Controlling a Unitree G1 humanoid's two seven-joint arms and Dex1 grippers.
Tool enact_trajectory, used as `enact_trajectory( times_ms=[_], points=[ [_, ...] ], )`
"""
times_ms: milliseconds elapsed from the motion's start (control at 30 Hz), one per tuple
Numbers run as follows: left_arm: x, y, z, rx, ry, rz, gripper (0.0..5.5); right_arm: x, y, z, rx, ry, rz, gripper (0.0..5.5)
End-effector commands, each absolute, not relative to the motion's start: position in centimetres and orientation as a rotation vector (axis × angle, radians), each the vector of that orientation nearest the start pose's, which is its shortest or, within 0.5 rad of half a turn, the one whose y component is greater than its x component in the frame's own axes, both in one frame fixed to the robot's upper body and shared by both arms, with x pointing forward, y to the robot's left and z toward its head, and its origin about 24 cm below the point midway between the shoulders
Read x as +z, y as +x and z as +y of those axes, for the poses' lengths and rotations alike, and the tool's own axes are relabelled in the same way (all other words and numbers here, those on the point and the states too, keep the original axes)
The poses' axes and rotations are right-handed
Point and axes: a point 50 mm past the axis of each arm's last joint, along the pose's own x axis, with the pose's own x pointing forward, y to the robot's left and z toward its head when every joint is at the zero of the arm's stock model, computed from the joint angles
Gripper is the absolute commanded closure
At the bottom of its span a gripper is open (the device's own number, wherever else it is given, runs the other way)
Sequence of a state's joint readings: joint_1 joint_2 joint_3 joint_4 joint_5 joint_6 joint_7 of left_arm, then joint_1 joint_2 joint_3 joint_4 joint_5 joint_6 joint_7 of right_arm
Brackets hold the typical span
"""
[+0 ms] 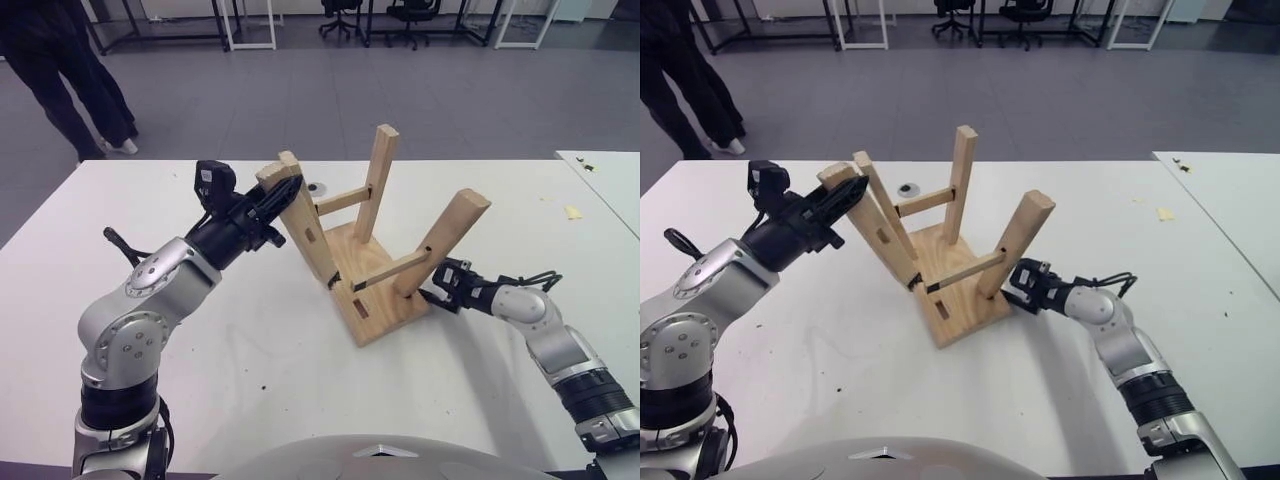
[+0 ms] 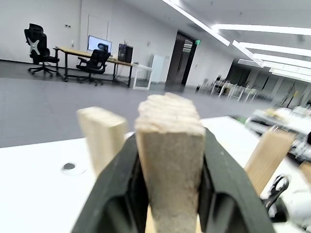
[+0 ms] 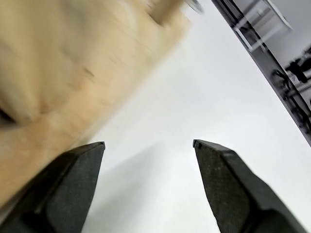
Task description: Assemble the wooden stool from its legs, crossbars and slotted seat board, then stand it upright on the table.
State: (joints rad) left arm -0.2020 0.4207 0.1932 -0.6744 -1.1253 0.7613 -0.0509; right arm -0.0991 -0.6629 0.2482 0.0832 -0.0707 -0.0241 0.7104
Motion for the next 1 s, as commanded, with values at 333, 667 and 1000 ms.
enact_trajectory(
  times_ms=[333,667,1000],
  points=[
    [16.9,21.5,20.0,-0.176,-0.413,0.053,4.47,4.0,20.9,-14.4,0.993,-0.480,0.243,2.09],
    [18.2,20.0,20.9,-0.098,-0.604,0.024,4.47,3.5,20.5,-18.4,0.739,-0.461,0.281,2.09],
    [16.0,17.2,18.4,-0.076,-0.630,0.184,4.47,2.6,19.9,-18.4,0.733,-0.469,0.316,2.09]
  ],
)
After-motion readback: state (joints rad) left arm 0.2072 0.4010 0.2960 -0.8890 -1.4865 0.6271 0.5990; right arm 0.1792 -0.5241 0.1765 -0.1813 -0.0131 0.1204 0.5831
